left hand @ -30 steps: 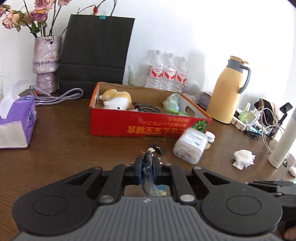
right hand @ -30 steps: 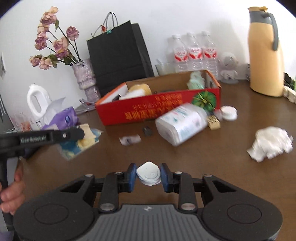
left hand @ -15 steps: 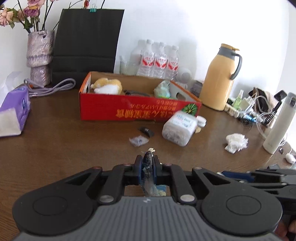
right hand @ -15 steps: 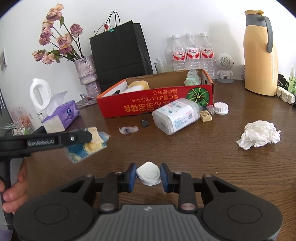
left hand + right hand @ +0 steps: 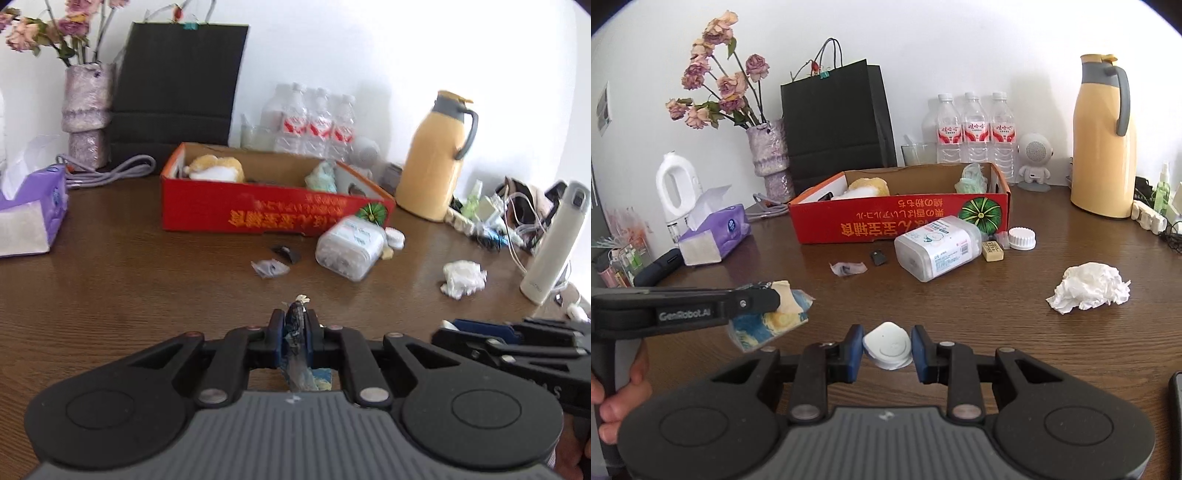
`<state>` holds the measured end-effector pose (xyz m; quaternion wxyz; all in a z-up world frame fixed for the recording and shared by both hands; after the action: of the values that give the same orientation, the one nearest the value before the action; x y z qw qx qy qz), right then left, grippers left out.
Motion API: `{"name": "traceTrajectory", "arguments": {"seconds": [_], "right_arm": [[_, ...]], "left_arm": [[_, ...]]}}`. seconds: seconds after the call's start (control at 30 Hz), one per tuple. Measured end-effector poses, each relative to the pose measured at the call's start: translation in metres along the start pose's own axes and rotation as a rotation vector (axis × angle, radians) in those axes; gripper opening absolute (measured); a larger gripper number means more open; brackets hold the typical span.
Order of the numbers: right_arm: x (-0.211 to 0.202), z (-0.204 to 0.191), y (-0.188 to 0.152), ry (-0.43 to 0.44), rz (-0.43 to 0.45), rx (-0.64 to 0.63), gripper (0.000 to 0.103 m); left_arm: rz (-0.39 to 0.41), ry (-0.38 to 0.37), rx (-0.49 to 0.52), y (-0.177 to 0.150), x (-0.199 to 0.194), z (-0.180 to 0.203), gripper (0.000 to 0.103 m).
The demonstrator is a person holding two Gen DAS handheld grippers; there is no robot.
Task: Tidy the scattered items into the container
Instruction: 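Carry the blue wrapper and white cap up over the cardboard box, then open both tools to drop the wrapper and cap into the box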
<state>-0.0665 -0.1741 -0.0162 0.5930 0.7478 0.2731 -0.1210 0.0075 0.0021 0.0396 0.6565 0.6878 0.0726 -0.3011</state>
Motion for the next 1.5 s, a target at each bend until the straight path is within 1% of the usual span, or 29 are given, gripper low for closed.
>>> {"name": "traceTrajectory", "arguments": {"seconds": [0.03,0.13,0.2,0.23,0.3,0.4,0.5,0.53,0.57,0.6,0.67,0.73,0.83,0.93,1.03,1.07,1.1,1.2,1.23,1.3,1.33,1.37,1.4,1.47,1.5], "right_arm": [[-0.005,-0.001,0.000,-0.006,0.024,-0.005,0.027],[-0.025,-0.007,0.006,-0.012,0.116,-0.017,0.027],[-0.033,-0.010,0.019,0.009,0.173,-0.014,0.027],[-0.036,-0.012,0.027,0.023,0.200,-0.006,0.027],[-0.039,-0.014,0.044,0.044,0.260,-0.008,0.027],[-0.038,-0.014,0.075,0.047,0.341,-0.013,0.027],[-0.030,-0.013,0.113,0.058,0.385,-0.011,0.027],[-0.026,-0.014,0.126,0.054,0.394,-0.024,0.027],[-0.020,-0.016,0.140,0.044,0.398,-0.044,0.027],[-0.014,-0.019,0.155,0.031,0.399,-0.061,0.027],[0.002,-0.021,0.186,0.018,0.373,-0.091,0.027],[0.020,-0.021,0.216,0.010,0.344,-0.107,0.027],[0.055,-0.018,0.258,0.005,0.257,-0.136,0.027],[0.105,-0.008,0.294,-0.004,0.123,-0.117,0.027],[0.166,0.014,0.317,-0.006,-0.047,-0.040,0.027],[0.188,0.019,0.321,-0.011,-0.104,-0.018,0.027],[0.210,0.022,0.321,-0.021,-0.153,0.002,0.027],[0.269,0.034,0.301,-0.086,-0.284,0.019,0.027],[0.288,0.036,0.293,-0.111,-0.316,0.012,0.027],[0.318,0.043,0.279,-0.154,-0.364,0.004,0.027],[0.330,0.046,0.275,-0.163,-0.385,0.008,0.027],[0.340,0.050,0.271,-0.168,-0.404,0.013,0.027],[0.349,0.053,0.266,-0.177,-0.416,0.019,0.029],[0.364,0.059,0.261,-0.186,-0.438,0.031,0.029],[0.370,0.061,0.260,-0.179,-0.445,0.040,0.029]], "left_arm": [[0.020,0.010,0.002,0.003,-0.007,0.000,0.012],[0.128,0.051,-0.010,0.019,-0.035,0.001,0.012],[0.193,0.060,-0.013,0.034,-0.048,0.000,0.012],[0.219,0.078,-0.001,0.043,-0.052,0.001,0.011],[0.271,0.125,0.007,0.061,-0.057,0.000,0.011],[0.353,0.153,0.003,0.089,-0.062,-0.003,0.011],[0.424,0.161,0.036,0.123,-0.057,-0.003,0.011],[0.436,0.162,0.042,0.136,-0.052,-0.003,0.011],[0.431,0.168,0.046,0.150,-0.045,-0.004,0.011],[0.422,0.171,0.043,0.164,-0.036,-0.006,0.011],[0.398,0.146,0.032,0.191,-0.016,-0.013,0.011],[0.351,0.139,0.010,0.215,0.011,-0.023,0.011],[0.257,0.112,-0.019,0.242,0.060,-0.039,0.011],[0.113,0.058,-0.105,0.256,0.122,-0.066,0.011],[-0.016,0.054,-0.131,0.257,0.188,-0.085,0.011],[-0.067,0.056,-0.136,0.254,0.210,-0.090,0.011],[-0.116,0.032,-0.159,0.249,0.231,-0.096,0.011],[-0.242,-0.068,-0.259,0.226,0.285,-0.102,0.011],[-0.271,-0.097,-0.261,0.219,0.298,-0.100,0.011],[-0.300,-0.070,-0.227,0.205,0.317,-0.091,0.014],[-0.312,-0.066,-0.212,0.200,0.324,-0.088,0.030],[-0.327,-0.068,-0.207,0.196,0.331,-0.087,0.036],[-0.336,-0.052,-0.209,0.193,0.335,-0.089,0.043],[-0.331,-0.084,-0.191,0.193,0.336,-0.093,0.044],[-0.325,-0.091,-0.190,0.194,0.334,-0.095,0.050]]}}
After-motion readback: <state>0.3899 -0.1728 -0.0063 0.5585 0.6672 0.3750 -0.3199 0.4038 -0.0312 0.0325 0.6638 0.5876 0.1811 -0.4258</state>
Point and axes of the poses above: each gripper's, at about its wrist camera, not at the fingertips, and x roughly the way its jaws point, z to its right, y to its top, the point moved 1 cm from there along x, roughly the way its jaws point, and after that the axes turned 9 degrees about x, right-handed, at the moved point
